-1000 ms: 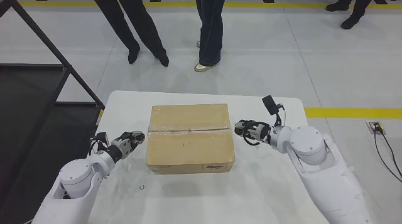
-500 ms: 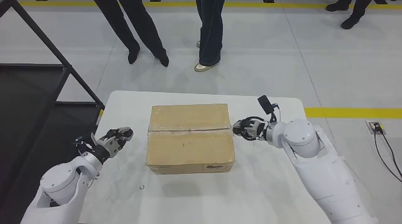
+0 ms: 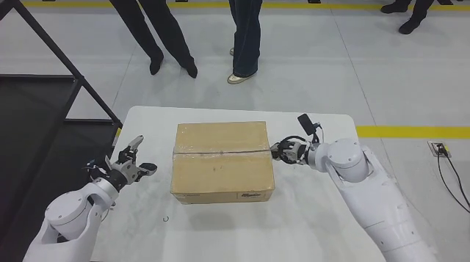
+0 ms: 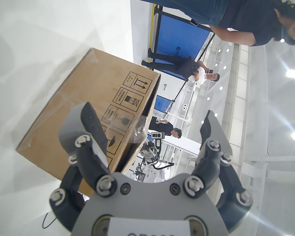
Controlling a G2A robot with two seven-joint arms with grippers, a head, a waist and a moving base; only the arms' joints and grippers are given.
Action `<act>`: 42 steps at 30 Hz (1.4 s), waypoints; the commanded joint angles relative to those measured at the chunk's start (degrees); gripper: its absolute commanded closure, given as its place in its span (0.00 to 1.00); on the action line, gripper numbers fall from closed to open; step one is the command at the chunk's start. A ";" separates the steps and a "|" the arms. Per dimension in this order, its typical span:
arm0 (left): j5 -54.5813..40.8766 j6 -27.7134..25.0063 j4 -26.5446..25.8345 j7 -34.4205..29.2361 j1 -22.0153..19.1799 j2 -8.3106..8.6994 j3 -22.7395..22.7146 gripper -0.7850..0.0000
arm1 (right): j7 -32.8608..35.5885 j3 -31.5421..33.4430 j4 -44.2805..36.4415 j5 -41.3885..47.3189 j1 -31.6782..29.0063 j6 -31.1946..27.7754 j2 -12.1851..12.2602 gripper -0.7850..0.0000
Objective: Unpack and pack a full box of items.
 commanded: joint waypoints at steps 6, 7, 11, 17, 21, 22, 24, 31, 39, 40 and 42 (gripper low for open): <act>0.28 0.36 0.23 -0.16 -0.18 -0.03 0.37 0.00 | -0.36 0.40 1.08 0.85 0.22 -0.98 0.00 1.00; 0.32 0.44 0.24 -0.28 -0.20 -0.03 0.42 0.00 | -0.71 0.68 0.79 0.74 0.09 -1.05 0.08 1.00; 0.89 1.27 0.27 -0.92 -0.37 -0.02 0.97 0.00 | -2.21 2.63 -1.96 0.68 -1.27 -1.21 0.60 1.00; 1.86 1.43 -0.05 -0.91 -1.19 -0.32 3.42 0.00 | -3.40 5.92 -8.10 -0.25 -4.73 -0.25 1.66 1.00; 1.63 0.04 -0.25 0.56 -2.00 -0.83 5.53 0.00 | -3.53 8.25 -11.29 -0.37 -7.37 -0.06 2.36 1.00; 1.47 -0.51 -0.21 1.12 -2.19 -0.97 5.99 0.00 | -3.51 8.73 -11.86 -0.44 -7.96 0.00 2.51 1.00; 1.49 -1.15 -0.07 2.08 -2.64 -1.21 6.84 0.00 | -3.42 9.53 -12.72 -0.52 -8.98 0.09 2.78 1.00; 1.22 -2.48 0.74 4.39 -4.43 -1.95 9.12 0.00 | -3.46 11.37 -14.41 -0.20 -11.45 0.09 3.38 1.00; 2.32 -2.25 0.95 4.71 -6.29 -2.51 11.45 0.00 | -2.83 12.70 -14.86 0.27 -12.90 -0.76 3.91 1.00; 2.45 -2.16 0.96 4.75 -6.52 -2.58 11.72 0.00 | -2.81 12.79 -14.86 0.32 -13.00 -0.85 3.95 1.00; 2.72 -2.11 0.91 4.78 -6.92 -2.71 12.21 0.00 | -2.55 12.87 -14.60 0.38 -13.05 -0.81 4.04 1.00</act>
